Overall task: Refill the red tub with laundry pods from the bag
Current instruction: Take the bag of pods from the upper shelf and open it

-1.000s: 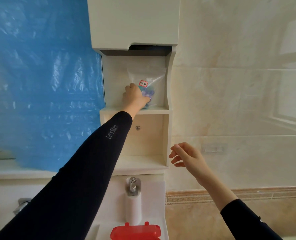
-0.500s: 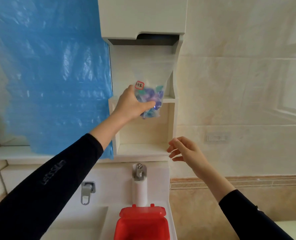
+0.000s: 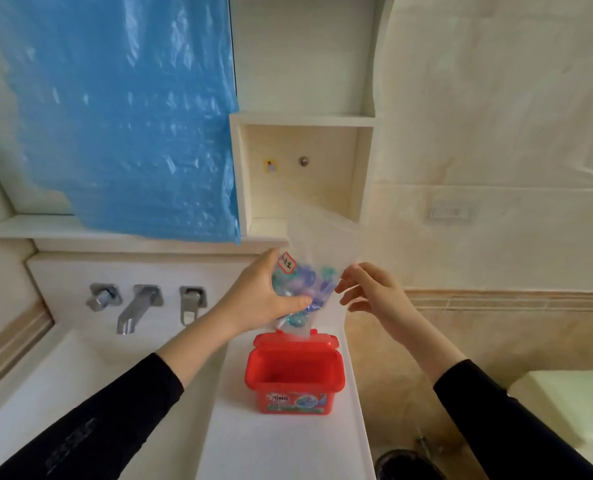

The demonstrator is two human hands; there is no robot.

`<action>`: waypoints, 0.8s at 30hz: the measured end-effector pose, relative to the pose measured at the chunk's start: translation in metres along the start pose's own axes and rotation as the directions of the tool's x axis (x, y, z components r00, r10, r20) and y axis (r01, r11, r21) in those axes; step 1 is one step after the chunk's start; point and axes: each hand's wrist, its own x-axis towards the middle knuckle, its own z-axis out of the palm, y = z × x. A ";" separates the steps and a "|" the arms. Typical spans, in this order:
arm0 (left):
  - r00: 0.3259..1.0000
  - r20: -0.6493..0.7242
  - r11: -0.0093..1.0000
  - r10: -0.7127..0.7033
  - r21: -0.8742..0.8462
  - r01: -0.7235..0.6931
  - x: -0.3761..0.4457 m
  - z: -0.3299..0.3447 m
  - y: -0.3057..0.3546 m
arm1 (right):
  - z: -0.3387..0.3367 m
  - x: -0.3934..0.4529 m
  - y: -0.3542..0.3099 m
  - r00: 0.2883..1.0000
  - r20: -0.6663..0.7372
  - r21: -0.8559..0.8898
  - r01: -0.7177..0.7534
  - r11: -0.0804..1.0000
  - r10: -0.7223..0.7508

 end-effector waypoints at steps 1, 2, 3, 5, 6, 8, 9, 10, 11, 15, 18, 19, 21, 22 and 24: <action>1.000 0.025 1.000 -0.003 0.011 0.003 -0.008 0.006 -0.007 | 0.001 -0.002 0.009 1.000 0.003 -0.002 -0.006 1.000 0.006; 0.999 0.044 1.000 -0.001 0.020 0.000 -0.015 0.012 -0.013 | 0.002 -0.006 0.014 1.000 0.011 0.010 -0.013 1.000 0.013; 0.998 0.061 1.000 0.001 0.029 -0.003 -0.022 0.018 -0.019 | 0.002 -0.010 0.022 1.000 0.022 0.015 -0.015 1.000 0.015; 0.994 0.106 0.999 -0.001 0.044 -0.004 -0.035 0.030 -0.031 | 0.000 -0.016 0.033 0.999 0.054 0.024 -0.011 1.000 0.010; 0.991 0.135 0.999 -0.009 0.049 0.002 -0.041 0.036 -0.036 | 0.002 -0.021 0.035 0.997 0.076 0.030 -0.008 1.000 0.006; 0.983 0.179 0.999 -0.038 0.045 0.030 -0.053 0.047 -0.045 | 0.003 -0.026 0.043 0.994 0.106 0.020 -0.021 1.000 0.019; 0.980 0.192 0.998 -0.054 0.046 0.046 -0.058 0.053 -0.050 | 0.004 -0.029 0.045 0.992 0.115 0.027 -0.046 0.999 0.042; 0.978 0.199 0.997 -0.062 0.055 0.052 -0.063 0.058 -0.054 | 0.005 -0.032 0.045 0.988 0.126 0.024 -0.089 0.996 0.086; 0.976 0.209 0.997 -0.063 0.066 0.050 -0.069 0.062 -0.059 | 0.005 -0.035 0.046 0.984 0.134 0.008 -0.119 0.993 0.117; 0.962 0.263 0.996 -0.065 0.083 0.045 -0.087 0.075 -0.073 | 0.007 -0.043 0.046 0.980 0.154 -0.161 -0.102 0.982 0.127; 0.956 0.287 0.995 -0.065 0.093 0.040 -0.099 0.082 -0.081 | 0.009 -0.051 0.045 0.946 0.210 -0.259 -0.188 0.947 0.245; 0.953 0.293 0.994 -0.070 0.097 0.043 -0.103 0.084 -0.084 | 0.010 -0.056 0.044 0.933 0.232 -0.286 -0.205 0.936 0.275; 0.950 0.298 0.993 -0.089 0.098 0.063 -0.110 0.088 -0.091 | 0.011 -0.064 0.042 0.918 0.265 -0.360 -0.191 0.913 0.296; 0.950 0.298 0.993 -0.097 0.098 0.071 -0.113 0.090 -0.095 | 0.011 -0.066 0.044 0.917 0.280 -0.408 -0.153 0.900 0.283; 0.949 0.293 0.991 -0.118 0.094 0.094 -0.119 0.093 -0.102 | 0.012 -0.071 0.050 0.897 0.353 -0.503 -0.060 0.862 0.268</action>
